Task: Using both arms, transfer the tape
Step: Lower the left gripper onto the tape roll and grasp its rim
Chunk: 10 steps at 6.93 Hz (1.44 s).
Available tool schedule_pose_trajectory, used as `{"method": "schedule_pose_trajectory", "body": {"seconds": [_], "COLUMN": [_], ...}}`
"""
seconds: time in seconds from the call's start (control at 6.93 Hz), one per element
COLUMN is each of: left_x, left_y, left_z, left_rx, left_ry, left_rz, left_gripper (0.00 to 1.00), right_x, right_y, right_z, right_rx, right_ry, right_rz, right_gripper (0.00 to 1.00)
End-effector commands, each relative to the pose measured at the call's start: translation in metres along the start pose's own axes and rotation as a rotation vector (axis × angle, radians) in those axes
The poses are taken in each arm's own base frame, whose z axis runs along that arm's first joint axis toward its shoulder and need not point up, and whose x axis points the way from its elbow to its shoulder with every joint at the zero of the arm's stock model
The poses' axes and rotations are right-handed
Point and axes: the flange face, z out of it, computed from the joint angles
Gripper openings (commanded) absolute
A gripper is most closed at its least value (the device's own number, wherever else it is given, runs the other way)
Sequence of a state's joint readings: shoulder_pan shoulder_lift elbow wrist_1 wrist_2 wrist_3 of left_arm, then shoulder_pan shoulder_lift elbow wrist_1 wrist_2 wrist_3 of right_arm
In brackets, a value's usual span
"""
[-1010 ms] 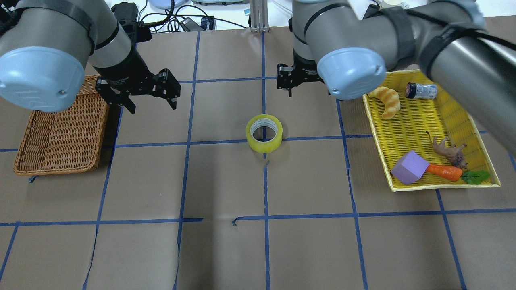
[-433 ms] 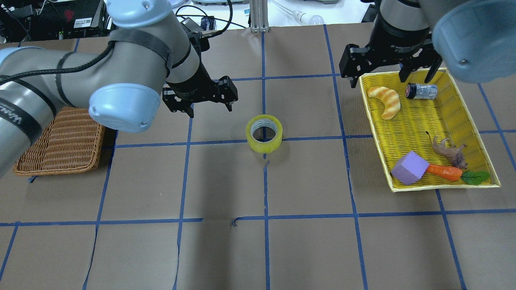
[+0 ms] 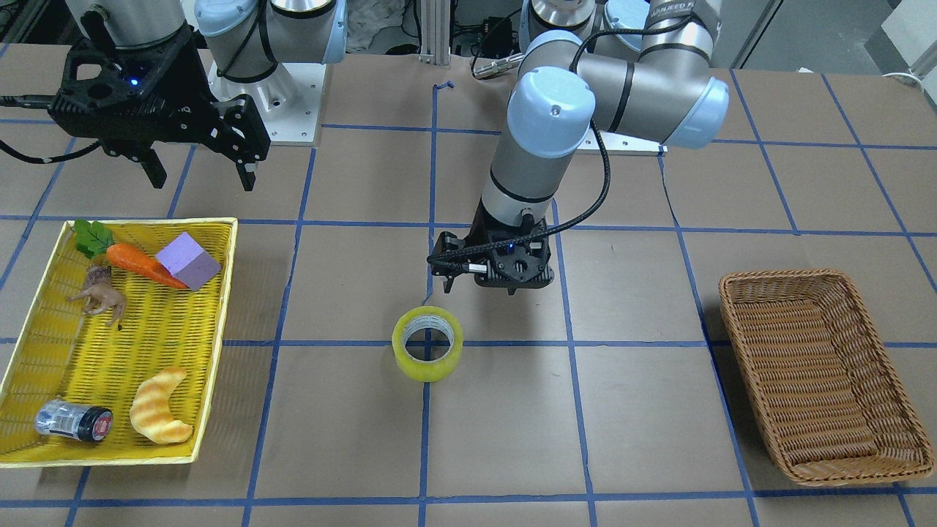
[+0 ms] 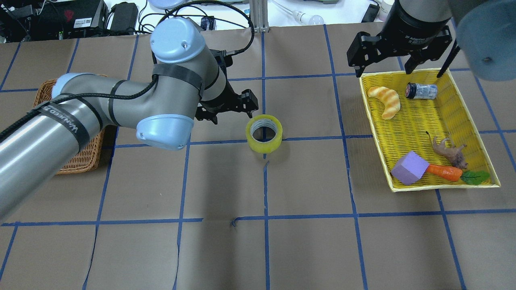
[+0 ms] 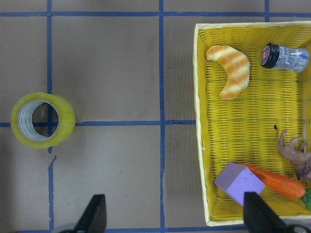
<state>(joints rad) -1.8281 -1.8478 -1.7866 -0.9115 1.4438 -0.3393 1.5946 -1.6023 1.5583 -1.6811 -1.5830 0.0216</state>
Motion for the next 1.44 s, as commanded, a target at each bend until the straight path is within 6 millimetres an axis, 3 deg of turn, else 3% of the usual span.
{"method": "schedule_pose_trajectory", "body": {"seconds": [0.0,0.29,0.58,0.87,1.15,1.3], "left_x": [0.009,0.004,0.001,0.002,0.002,0.002], "left_y": [-0.001,-0.002,-0.006,-0.010,-0.011,-0.011], "left_z": [0.050,0.089,0.114,0.118,0.125,0.125], "left_rx": [-0.023,-0.080,-0.083,-0.066,-0.064,-0.067], "left_ry": [0.001,-0.031,-0.033,-0.026,-0.023,-0.024], "left_rz": [0.010,0.010,0.008,0.012,0.040,0.041], "left_gripper": [1.00,1.00,1.00,1.00,0.46,0.41], "right_x": [-0.001,-0.002,-0.003,-0.003,-0.003,-0.004], "right_y": [0.000,0.000,-0.001,0.000,-0.001,0.000], "right_z": [0.000,0.000,0.000,0.000,-0.001,-0.001], "right_rx": [0.003,0.005,0.006,0.006,0.008,0.008], "right_ry": [-0.011,-0.014,-0.016,-0.016,-0.016,-0.016], "right_rz": [0.005,0.005,0.007,0.005,0.004,0.002], "right_gripper": [1.00,1.00,1.00,1.00,1.00,1.00]}}
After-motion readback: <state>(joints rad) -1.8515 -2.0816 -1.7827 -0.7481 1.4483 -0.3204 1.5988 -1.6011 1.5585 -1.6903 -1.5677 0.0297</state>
